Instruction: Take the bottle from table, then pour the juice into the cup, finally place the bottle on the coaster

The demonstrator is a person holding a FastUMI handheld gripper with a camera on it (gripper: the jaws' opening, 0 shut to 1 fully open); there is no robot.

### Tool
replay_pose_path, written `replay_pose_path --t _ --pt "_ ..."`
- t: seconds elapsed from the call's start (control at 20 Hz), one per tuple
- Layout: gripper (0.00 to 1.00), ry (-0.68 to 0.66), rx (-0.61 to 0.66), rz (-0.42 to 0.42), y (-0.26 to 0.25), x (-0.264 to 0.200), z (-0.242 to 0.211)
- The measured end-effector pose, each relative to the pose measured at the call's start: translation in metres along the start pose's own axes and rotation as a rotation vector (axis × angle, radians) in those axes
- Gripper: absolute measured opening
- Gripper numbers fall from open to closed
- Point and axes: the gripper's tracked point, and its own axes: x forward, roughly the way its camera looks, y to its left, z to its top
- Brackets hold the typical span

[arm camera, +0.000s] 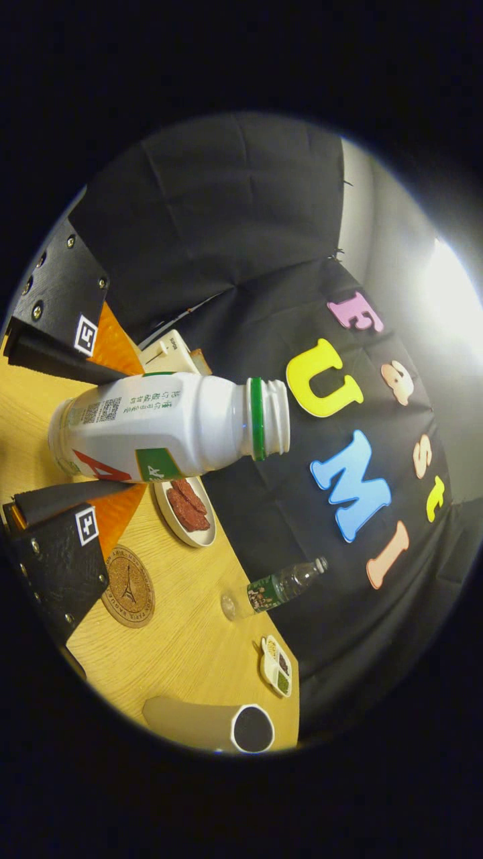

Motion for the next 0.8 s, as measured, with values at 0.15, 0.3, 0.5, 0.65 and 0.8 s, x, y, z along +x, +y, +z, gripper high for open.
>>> replay_pose_path --t 0.15,0.3,0.5,0.65,0.8 --pt "0.66 -0.067 0.122 -0.007 -0.008 -0.003 0.022" --pt "0.66 -0.111 0.229 -0.029 -0.023 -0.006 0.038" --pt "0.66 -0.149 0.344 -0.058 -0.043 -0.016 0.05" --pt "0.66 -0.175 0.44 -0.084 -0.057 -0.02 0.056" --pt "0.66 -0.208 0.558 -0.093 -0.07 -0.024 0.062"
